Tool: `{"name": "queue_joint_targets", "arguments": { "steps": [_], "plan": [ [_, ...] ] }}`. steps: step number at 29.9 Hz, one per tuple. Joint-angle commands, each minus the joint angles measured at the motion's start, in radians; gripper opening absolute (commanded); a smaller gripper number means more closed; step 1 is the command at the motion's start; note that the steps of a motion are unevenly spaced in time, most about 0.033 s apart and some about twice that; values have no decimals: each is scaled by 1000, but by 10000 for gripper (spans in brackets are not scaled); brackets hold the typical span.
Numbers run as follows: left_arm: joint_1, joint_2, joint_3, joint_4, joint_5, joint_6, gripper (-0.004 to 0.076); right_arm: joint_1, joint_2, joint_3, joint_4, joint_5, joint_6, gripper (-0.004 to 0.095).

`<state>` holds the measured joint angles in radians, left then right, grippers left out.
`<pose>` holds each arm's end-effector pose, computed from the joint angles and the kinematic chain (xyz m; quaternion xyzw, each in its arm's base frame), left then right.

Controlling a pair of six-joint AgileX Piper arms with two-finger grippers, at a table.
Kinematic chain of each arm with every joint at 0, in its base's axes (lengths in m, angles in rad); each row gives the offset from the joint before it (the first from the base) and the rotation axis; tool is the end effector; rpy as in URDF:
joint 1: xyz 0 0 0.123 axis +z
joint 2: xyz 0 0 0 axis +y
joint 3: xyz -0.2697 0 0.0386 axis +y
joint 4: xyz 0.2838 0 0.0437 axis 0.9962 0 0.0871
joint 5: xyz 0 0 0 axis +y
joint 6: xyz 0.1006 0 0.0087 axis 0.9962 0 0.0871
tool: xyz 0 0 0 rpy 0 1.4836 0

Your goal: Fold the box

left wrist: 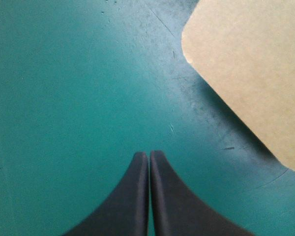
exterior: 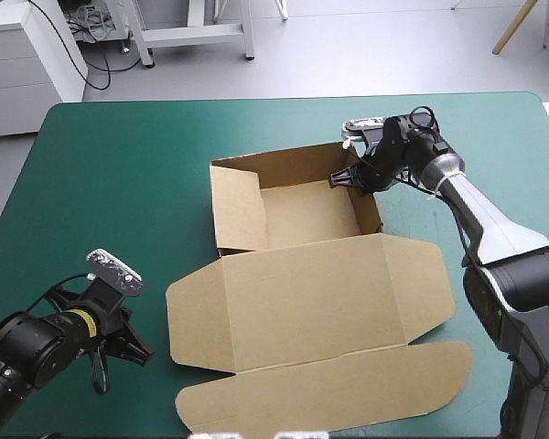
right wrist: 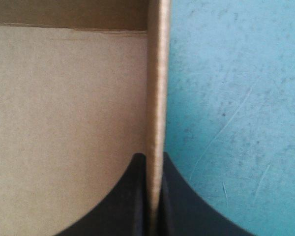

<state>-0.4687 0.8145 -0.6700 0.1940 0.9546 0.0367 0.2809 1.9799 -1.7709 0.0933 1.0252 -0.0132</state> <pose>0.1711 -0.0688 0.2639 0.2702 0.9183 0.0304 0.2877 0.4502 0.1383 0.2472 -0.1280 0.9683 0.0717 0.2023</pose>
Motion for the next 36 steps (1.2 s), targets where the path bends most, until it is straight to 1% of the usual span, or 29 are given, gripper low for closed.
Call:
{"name": "queue_joint_targets", "arguments": {
  "steps": [1,4,7,11,16,23,27,29,31,33,36],
  "plan": [
    [-5,-8,-21,10,-41,-1,-10,-14,-79,-47,-38,-48,-19,-19],
    [-5,-8,-21,10,-41,-1,-10,-48,-118,-48,-64,-70,-19,-19],
    [-5,-8,-21,10,-38,-1,-10,-113,-164,-48,-87,-70,-19,-19],
    [-5,-8,-21,10,-43,-1,-10,-249,-205,-48,-104,-43,-45,-19],
    [-5,-8,-21,12,-55,-1,-10,-440,-211,-41,-115,1,-64,-19],
    [-5,-8,-21,17,-64,-1,-10,-677,-205,-14,-115,-22,-55,-19],
    [-5,-8,-21,22,-64,-1,-10,-773,-190,7,-103,-23,-63,-1],
    [-5,-8,-21,24,-69,-1,-10,-801,-189,32,-93,-29,-76,37],
    [-5,-8,-21,28,-77,-1,-10,-825,-189,61,-68,-57,-76,122],
    [-5,-8,-21,36,-85,-1,-10,-834,-189,85,-61,-90,-76,262],
    [-5,-8,-21,42,-87,-1,-10,-836,-189,107,-59,-123,-74,525]
  ]
}}
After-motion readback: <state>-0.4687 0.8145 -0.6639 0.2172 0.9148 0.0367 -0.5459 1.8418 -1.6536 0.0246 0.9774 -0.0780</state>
